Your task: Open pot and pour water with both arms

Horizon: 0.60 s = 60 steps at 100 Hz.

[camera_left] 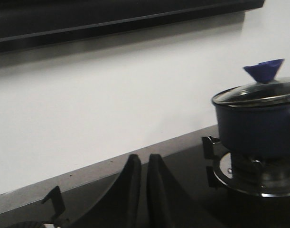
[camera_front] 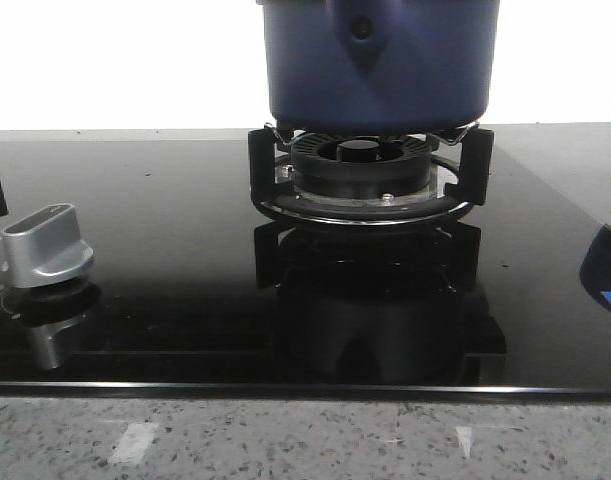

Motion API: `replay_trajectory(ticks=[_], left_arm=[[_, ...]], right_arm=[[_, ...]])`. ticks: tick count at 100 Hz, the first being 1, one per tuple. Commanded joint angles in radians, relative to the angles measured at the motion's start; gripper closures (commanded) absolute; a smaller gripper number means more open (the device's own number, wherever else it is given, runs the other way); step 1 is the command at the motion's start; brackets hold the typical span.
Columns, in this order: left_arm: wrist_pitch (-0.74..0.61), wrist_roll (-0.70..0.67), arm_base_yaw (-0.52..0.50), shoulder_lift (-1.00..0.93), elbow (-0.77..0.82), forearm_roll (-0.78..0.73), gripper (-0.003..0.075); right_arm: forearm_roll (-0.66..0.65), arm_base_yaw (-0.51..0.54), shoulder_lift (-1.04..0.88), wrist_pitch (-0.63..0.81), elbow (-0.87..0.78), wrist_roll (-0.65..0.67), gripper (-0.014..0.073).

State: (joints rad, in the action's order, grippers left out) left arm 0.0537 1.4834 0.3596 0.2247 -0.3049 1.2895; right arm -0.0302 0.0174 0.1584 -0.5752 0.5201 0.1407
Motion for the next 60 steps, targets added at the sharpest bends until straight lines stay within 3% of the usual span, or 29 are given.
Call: replay_trajectory(ticks=[1,6,13,43,60], left_arm=[[0.028,-0.621,-0.005,0.011,-0.009,-0.602,0.074],[0.028,-0.972,-0.015,0.011,0.014,-0.864,0.074],[0.028,-1.189,-0.042,0.011,0.056,-1.034,0.074],[0.021,-1.244,-0.206,-0.106,0.24,-1.062,0.074],[-0.054,-1.468,-0.233,-0.218,0.339,-1.186,0.074]], right_arm=[[-0.011,-0.003,0.009,0.075,0.024,-0.007,0.0668],[-0.011,-0.003,0.009,0.075,0.024,-0.007,0.0668],[-0.011,-0.003,0.009,0.075,0.024,-0.007,0.0668],[-0.011,-0.003,0.009,0.075,0.024,-0.007,0.0668],[-0.011,-0.003,0.009,0.075,0.024,-0.007,0.0668]])
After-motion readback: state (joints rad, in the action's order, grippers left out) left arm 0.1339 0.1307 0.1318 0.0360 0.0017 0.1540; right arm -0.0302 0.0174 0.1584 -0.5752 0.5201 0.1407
